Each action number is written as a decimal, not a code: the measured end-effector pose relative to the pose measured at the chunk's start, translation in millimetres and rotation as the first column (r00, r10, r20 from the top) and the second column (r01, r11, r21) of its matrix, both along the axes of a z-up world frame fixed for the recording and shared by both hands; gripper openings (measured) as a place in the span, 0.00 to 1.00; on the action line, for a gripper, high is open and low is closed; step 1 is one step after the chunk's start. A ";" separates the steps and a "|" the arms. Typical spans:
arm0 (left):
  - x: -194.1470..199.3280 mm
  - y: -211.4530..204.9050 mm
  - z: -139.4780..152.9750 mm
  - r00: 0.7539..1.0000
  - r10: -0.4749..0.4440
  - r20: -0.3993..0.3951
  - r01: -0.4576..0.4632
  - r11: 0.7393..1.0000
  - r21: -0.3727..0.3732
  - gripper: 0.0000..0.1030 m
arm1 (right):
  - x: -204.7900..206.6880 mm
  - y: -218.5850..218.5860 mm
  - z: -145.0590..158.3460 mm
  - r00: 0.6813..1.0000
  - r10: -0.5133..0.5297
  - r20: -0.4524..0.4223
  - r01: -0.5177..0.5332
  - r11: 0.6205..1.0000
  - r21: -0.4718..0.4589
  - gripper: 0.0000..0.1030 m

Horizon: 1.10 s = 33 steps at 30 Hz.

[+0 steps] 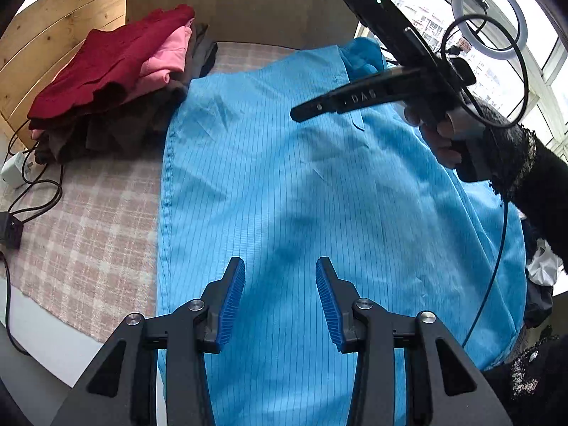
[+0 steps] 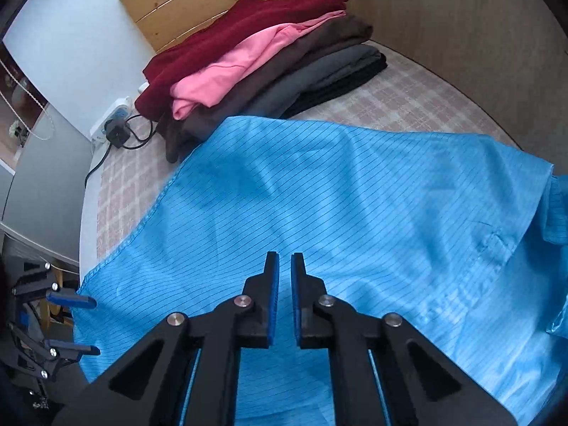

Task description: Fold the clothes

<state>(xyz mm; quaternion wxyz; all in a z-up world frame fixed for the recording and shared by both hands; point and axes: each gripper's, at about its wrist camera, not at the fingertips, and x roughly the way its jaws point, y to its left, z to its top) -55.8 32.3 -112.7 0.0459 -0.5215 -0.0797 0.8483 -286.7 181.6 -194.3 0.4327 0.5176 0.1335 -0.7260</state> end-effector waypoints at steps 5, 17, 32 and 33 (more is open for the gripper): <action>-34.3 6.8 -39.1 0.995 -0.044 0.095 0.048 0.998 -0.040 0.38 | 46.6 -19.2 -20.3 0.995 0.100 0.002 -0.100 0.993 0.068 0.07; 70.1 75.6 -26.5 0.979 -0.178 0.104 0.170 0.982 0.077 0.41 | 86.5 -0.9 -14.7 0.992 0.114 0.053 -0.116 0.992 0.038 0.07; 94.1 93.0 -43.7 0.973 -0.188 0.131 0.183 0.982 0.045 0.10 | 76.8 -28.1 4.1 0.991 0.122 0.054 -0.123 0.992 0.025 0.08; 90.4 95.2 -45.4 0.970 -0.189 0.150 0.185 0.982 0.043 0.19 | 79.9 -32.6 -4.5 0.989 0.139 0.048 -0.142 0.988 0.066 0.08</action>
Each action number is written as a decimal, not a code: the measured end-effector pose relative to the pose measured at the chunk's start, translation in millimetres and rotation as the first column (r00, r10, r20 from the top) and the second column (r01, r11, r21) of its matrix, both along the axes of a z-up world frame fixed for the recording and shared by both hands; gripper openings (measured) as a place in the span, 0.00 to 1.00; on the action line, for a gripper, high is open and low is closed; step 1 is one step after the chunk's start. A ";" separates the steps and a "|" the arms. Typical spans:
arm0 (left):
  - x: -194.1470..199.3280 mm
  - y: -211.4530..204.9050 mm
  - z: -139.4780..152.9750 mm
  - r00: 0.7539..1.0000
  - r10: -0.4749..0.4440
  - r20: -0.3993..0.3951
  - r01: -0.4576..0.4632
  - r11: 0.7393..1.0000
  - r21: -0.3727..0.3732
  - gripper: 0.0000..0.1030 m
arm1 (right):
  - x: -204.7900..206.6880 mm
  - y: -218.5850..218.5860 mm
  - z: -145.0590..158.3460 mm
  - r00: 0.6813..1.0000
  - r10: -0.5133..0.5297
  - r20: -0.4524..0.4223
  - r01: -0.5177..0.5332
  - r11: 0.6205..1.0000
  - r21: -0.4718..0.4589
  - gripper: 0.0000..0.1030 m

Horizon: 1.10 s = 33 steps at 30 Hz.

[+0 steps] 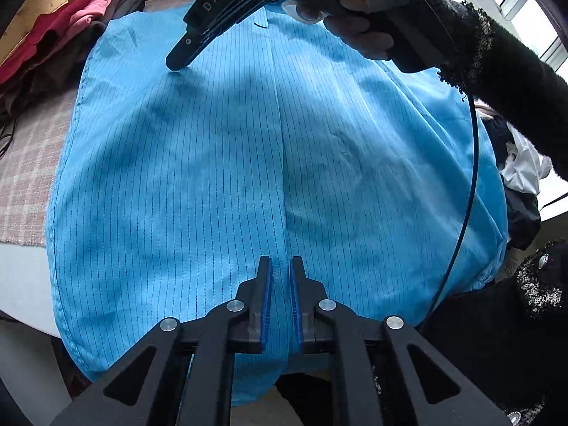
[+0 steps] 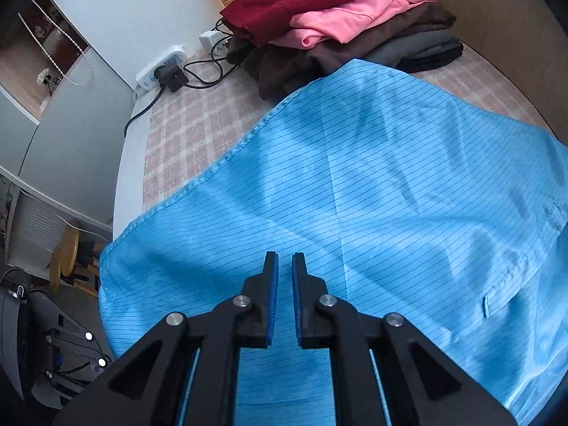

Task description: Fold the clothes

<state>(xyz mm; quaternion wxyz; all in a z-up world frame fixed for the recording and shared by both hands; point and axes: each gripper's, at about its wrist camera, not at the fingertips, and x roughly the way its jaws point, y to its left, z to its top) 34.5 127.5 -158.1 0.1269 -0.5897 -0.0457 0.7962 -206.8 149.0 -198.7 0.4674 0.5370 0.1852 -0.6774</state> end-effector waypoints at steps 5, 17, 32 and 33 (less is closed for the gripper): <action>6.6 -6.4 17.1 0.999 0.023 -0.029 -0.023 1.000 0.004 0.31 | 12.2 -7.5 -9.9 0.999 0.042 -0.021 -0.041 0.999 0.032 0.08; -13.4 10.0 -6.9 0.999 0.002 -0.052 -0.008 0.991 -0.130 0.37 | 0.6 -22.5 -7.0 0.999 0.000 -0.035 0.000 1.000 0.003 0.08; 8.1 -9.3 18.4 0.991 0.099 -0.086 -0.098 0.995 0.014 0.40 | 7.9 -19.9 -25.4 0.988 0.055 -0.146 -0.043 0.996 0.080 0.12; 16.1 -17.9 25.6 0.985 0.131 -0.110 -0.130 0.991 0.011 0.45 | 7.0 -22.3 -25.5 0.987 0.057 -0.150 -0.041 0.993 0.111 0.12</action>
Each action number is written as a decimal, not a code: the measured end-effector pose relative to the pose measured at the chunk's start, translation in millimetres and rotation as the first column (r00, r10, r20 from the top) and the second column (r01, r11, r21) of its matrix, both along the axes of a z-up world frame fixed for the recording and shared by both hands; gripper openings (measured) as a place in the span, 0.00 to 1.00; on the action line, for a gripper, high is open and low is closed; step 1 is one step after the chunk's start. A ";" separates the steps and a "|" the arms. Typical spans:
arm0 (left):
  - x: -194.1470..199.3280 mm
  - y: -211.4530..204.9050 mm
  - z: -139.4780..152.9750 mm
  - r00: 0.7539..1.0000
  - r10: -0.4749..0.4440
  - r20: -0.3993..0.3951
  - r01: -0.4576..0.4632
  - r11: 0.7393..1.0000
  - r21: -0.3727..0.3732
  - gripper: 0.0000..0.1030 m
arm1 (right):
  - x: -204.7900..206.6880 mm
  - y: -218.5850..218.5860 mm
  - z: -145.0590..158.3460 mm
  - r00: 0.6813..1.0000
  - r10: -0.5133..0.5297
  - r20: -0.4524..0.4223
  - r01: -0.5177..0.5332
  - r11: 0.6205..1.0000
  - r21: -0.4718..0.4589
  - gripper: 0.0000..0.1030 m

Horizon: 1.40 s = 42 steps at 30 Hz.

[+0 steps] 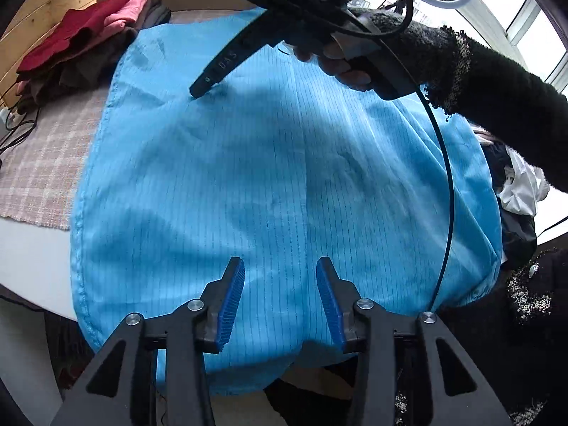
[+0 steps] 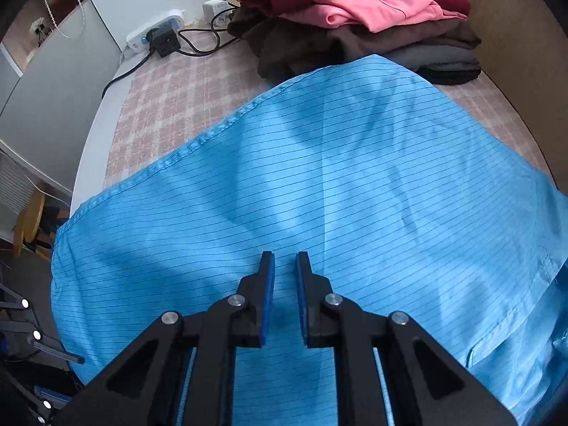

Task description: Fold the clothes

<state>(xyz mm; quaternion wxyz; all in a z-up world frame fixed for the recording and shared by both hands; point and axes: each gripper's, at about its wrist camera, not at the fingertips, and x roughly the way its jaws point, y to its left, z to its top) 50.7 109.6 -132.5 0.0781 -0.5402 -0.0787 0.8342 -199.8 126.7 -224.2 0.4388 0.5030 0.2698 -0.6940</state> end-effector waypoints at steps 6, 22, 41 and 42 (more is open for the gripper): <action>66.9 -97.2 -17.6 0.939 0.342 0.042 -0.343 0.939 0.021 0.55 | -27.8 -5.0 13.7 0.992 -0.125 0.032 0.125 0.992 -0.017 0.20; 64.7 -151.1 -88.1 0.989 0.138 0.046 -0.146 0.932 0.333 0.58 | 48.9 -79.3 17.0 0.992 -0.113 0.057 0.111 0.993 0.031 0.24; 60.7 -139.6 -68.0 0.999 0.019 -0.035 -0.007 0.950 0.311 0.09 | -92.3 -137.6 18.3 0.903 -0.414 -0.114 0.430 0.871 0.237 0.49; 61.0 -139.1 -67.5 0.999 0.018 -0.036 -0.006 0.952 0.307 0.09 | -90.7 -138.0 22.2 0.900 -0.420 -0.114 0.435 0.870 0.231 0.48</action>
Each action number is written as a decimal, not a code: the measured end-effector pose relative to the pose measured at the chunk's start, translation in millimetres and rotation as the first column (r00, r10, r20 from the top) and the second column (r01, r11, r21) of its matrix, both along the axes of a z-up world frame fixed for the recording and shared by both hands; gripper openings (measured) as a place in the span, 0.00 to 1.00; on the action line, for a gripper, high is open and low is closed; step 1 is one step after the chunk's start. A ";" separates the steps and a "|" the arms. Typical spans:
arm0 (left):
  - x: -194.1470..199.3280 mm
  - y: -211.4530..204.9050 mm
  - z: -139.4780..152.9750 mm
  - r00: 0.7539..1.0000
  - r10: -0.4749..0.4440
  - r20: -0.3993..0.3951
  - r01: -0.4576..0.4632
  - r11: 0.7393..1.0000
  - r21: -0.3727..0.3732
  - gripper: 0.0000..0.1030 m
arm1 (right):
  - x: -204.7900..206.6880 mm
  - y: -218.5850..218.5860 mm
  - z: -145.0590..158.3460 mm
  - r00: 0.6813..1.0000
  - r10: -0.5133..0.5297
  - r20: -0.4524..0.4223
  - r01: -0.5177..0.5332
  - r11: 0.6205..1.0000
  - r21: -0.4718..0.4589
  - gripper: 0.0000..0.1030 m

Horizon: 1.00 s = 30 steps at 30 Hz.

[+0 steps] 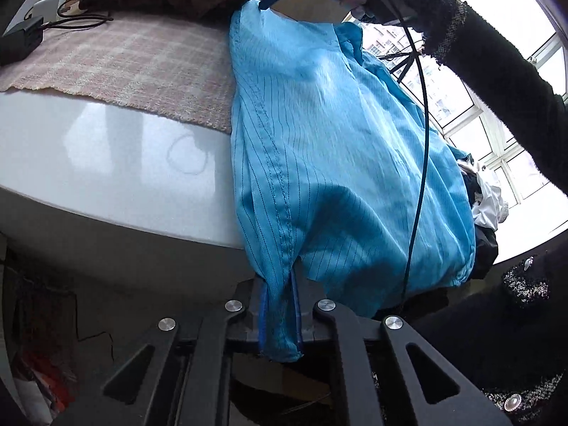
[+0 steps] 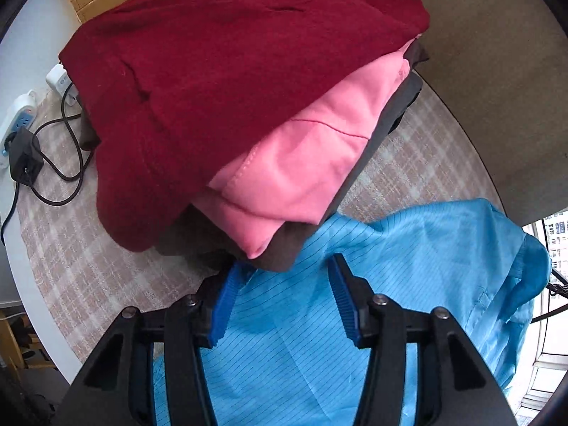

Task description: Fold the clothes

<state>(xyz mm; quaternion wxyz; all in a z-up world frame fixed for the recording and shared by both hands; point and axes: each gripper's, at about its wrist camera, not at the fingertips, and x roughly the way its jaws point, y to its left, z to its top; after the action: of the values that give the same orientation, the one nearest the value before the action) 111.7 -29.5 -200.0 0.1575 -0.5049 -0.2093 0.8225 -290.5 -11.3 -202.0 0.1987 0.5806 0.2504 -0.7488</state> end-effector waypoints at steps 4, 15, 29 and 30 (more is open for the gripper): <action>-0.3 2.7 2.1 1.000 -0.007 -0.002 0.007 1.000 -0.013 0.09 | 5.4 -8.7 2.8 0.999 0.036 -0.013 -0.035 0.998 0.045 0.55; 5.1 16.4 28.6 0.997 -0.067 -0.034 0.064 0.995 -0.074 0.03 | -22.6 52.6 9.7 0.997 -0.053 0.054 0.060 0.988 -0.144 0.03; -9.0 126.6 102.8 0.919 -0.390 -0.063 0.365 0.899 -0.243 0.03 | 14.8 254.4 73.1 0.925 -0.372 0.075 0.336 0.711 -0.618 0.03; -9.6 138.7 101.1 0.905 -0.421 -0.059 0.395 0.884 -0.248 0.03 | 19.5 268.6 69.8 0.915 -0.397 0.077 0.354 0.695 -0.626 0.03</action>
<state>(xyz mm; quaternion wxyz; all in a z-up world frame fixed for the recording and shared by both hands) 102.0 109.1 -98.8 0.2790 -0.5057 0.0076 0.8163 -271.0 257.4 -132.1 0.2152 0.4950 -0.1309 -0.8316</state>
